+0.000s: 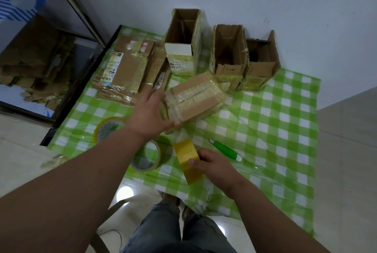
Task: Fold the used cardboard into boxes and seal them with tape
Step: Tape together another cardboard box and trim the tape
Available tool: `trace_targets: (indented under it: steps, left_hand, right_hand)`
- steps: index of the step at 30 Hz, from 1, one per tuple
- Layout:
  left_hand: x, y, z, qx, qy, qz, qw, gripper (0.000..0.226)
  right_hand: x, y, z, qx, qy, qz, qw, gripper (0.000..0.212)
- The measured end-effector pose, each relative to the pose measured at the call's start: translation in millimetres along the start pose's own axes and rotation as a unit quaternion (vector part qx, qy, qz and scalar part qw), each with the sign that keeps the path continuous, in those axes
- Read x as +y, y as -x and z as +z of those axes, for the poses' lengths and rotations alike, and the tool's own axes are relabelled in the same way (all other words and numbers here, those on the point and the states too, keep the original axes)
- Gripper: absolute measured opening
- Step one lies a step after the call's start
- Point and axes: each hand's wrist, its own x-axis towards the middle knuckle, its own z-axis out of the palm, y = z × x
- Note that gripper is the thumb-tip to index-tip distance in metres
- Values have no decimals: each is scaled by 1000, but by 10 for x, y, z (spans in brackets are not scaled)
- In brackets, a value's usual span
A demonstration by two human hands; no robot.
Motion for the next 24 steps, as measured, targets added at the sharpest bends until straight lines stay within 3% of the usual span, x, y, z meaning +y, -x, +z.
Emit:
trace_targets:
  steps: [3, 6, 11, 15, 17, 20, 22, 24]
  left_hand:
    - [-73, 229, 154, 63, 130, -109, 984, 75]
    - [-77, 440, 301, 23, 244, -229, 942, 46]
    - [31, 616, 436, -26, 322, -281, 904, 34]
    - [123, 603, 445, -46, 385, -319, 865, 23]
    - [130, 593, 449, -56, 428, -347, 833, 18]
    - [139, 594, 471, -72, 468, -368, 800, 8]
    - [141, 602, 492, -80, 496, -379, 777, 6]
    - [147, 619, 493, -83, 528, -387, 752, 8]
  right_hand:
    - [5, 1, -40, -8, 23, -4, 1000, 24]
    - [-3, 2, -70, -13, 32, 0, 999, 17]
    - [-32, 14, -136, -26, 44, 2, 999, 3]
    - [-89, 43, -184, -20, 29, 7, 999, 24]
    - [-97, 26, -217, -1, 18, 16, 1000, 37]
    - [-59, -52, -298, 52, 42, 14, 998, 9]
    - [21, -132, -383, 126, 153, -7, 980, 8]
    - [124, -214, -465, 207, 291, -18, 934, 17]
